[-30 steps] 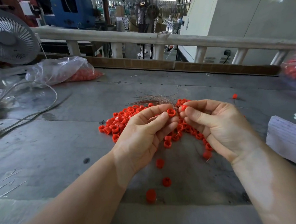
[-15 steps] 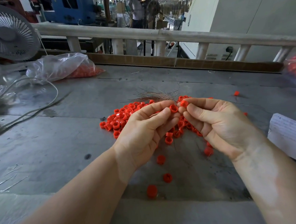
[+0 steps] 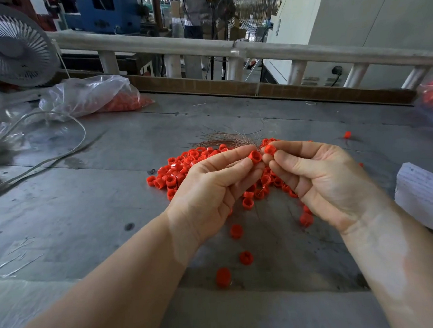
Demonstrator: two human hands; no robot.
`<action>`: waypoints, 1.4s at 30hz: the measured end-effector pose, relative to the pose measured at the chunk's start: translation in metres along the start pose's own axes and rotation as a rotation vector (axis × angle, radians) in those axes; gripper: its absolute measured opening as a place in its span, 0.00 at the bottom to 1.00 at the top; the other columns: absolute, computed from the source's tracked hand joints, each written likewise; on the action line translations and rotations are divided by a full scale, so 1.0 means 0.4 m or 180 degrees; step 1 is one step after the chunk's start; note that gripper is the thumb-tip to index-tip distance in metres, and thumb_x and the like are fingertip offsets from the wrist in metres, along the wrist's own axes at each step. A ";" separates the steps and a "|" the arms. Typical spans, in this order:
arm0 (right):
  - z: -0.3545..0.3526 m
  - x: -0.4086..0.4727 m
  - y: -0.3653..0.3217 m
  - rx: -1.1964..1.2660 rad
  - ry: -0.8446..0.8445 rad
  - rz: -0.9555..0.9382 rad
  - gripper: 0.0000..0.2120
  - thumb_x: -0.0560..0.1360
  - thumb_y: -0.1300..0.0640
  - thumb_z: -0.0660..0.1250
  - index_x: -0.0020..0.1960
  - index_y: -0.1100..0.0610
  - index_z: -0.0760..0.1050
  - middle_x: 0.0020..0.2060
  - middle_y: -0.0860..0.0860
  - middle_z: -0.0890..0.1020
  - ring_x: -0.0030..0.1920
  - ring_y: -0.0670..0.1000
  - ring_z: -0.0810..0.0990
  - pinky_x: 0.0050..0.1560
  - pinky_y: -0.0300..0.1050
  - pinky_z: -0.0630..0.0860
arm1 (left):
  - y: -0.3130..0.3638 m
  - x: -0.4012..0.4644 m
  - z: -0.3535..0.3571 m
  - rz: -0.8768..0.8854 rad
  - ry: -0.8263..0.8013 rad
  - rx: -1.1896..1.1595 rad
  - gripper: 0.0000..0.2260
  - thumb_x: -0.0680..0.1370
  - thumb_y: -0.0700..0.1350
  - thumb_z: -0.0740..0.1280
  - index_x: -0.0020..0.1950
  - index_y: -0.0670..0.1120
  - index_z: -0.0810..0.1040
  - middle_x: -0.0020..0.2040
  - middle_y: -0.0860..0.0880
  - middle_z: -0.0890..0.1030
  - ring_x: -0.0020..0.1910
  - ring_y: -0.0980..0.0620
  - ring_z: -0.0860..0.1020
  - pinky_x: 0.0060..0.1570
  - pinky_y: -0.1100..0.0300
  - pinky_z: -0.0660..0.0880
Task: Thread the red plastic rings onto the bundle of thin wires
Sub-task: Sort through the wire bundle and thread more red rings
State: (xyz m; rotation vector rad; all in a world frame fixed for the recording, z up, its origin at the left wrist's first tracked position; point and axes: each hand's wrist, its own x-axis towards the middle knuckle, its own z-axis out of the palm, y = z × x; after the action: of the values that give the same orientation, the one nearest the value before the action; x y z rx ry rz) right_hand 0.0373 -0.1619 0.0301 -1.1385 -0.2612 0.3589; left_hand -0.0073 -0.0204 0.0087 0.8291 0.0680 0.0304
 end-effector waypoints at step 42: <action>0.001 -0.001 0.007 -0.0465 -0.0083 -0.0233 0.06 0.62 0.63 0.67 0.32 0.56 0.83 0.30 0.51 0.82 0.32 0.43 0.81 0.32 0.33 0.77 | 0.006 -0.004 0.004 -0.0130 0.0127 0.0066 0.10 0.64 0.34 0.66 0.41 0.38 0.84 0.35 0.43 0.83 0.34 0.53 0.83 0.34 0.66 0.79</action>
State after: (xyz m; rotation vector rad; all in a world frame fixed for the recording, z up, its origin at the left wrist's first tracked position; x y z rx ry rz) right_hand 0.0365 -0.1607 0.0275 -1.2649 -0.3557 0.2937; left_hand -0.0086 -0.0202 0.0116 0.8478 0.1230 0.0078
